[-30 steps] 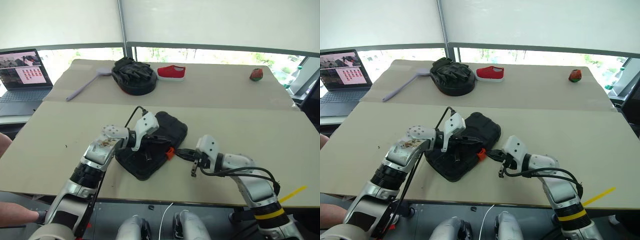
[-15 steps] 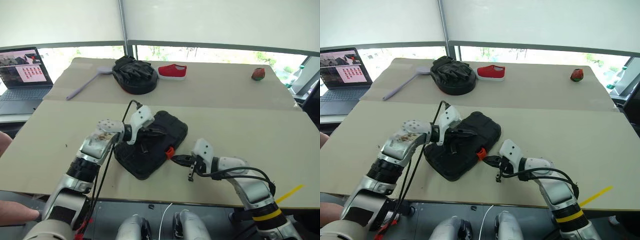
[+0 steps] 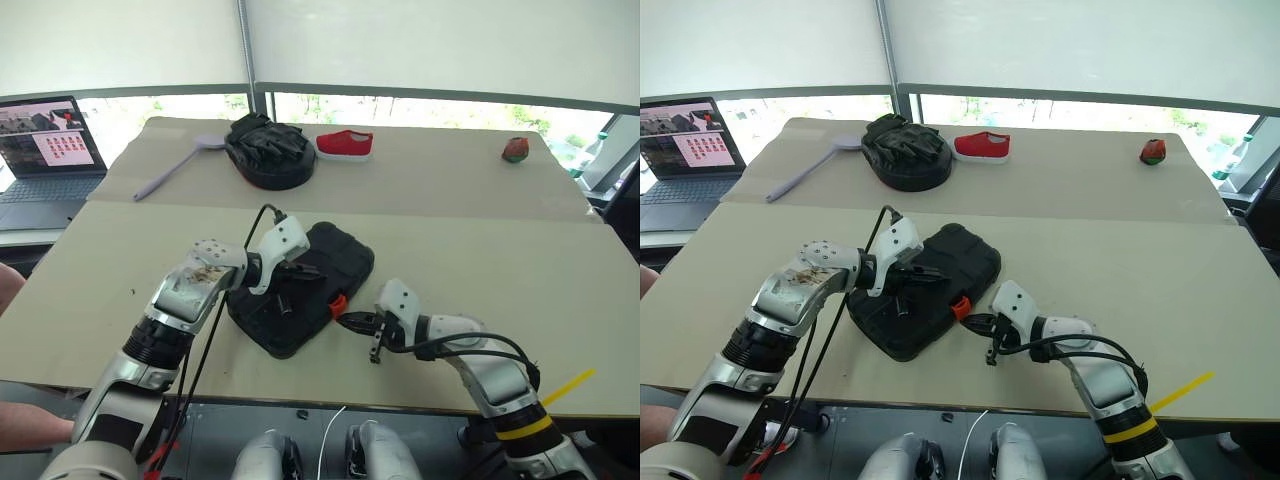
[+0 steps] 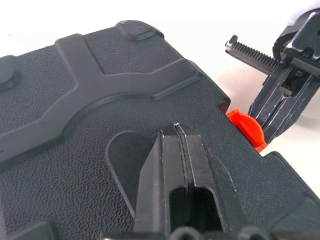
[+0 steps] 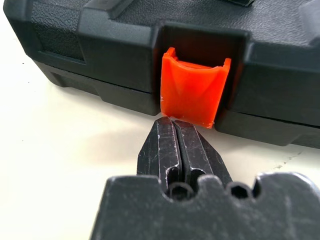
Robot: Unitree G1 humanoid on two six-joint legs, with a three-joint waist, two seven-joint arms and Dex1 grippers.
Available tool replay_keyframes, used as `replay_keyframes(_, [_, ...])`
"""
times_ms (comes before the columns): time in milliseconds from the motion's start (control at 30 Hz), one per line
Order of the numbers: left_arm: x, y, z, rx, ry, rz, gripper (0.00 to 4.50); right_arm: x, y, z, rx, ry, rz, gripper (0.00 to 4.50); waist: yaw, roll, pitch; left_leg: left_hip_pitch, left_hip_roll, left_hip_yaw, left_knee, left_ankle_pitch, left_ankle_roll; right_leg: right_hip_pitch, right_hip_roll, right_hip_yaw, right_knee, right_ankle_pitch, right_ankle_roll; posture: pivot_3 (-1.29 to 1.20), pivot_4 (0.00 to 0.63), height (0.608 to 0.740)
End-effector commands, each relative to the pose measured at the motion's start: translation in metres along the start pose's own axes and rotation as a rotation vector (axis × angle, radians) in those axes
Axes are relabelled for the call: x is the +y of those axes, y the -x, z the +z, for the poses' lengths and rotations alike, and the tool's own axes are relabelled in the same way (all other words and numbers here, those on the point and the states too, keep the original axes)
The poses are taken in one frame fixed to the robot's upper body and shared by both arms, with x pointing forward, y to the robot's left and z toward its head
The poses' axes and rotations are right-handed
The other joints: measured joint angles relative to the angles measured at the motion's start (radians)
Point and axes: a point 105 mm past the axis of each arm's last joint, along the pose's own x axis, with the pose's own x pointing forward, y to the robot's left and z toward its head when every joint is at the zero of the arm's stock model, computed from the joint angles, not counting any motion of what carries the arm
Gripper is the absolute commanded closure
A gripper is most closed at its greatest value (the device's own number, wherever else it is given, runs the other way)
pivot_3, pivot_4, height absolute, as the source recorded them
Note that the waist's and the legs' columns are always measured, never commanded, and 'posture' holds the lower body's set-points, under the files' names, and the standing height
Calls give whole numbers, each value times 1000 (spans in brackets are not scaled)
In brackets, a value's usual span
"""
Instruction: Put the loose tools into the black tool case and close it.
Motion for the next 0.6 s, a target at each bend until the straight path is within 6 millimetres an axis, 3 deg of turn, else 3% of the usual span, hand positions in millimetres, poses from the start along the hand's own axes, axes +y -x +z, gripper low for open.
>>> replay_keyframes(33, [-21,-11,-64,204,185,-65,4482,-6,-6,37,-112,91,-12,4500,0,0,0,0,0,0,0,0,0,0,0,0,0,0,0,0,150,740])
replay_keyframes(500, [-21,-10,-64,190,190,-46,4482,-10,10,37,-52,135,19,4500,7,-1,-1,0,-1,-1,-3,-1,0,0,-1,-1,-2,0,-1,0,150,740])
replay_keyframes(533, [-17,-10,-58,148,171,-28,4482,-9,11,37,-53,133,22,4500,7,-1,-2,0,-1,-1,-3,-1,0,0,-2,-1,-2,0,-1,0,150,740])
replay_keyframes(600, [3,-3,-19,-110,151,58,4482,-4,21,35,-63,132,38,4500,8,0,-2,1,-1,-1,-3,-1,0,0,-2,-1,-2,0,-1,0,150,740])
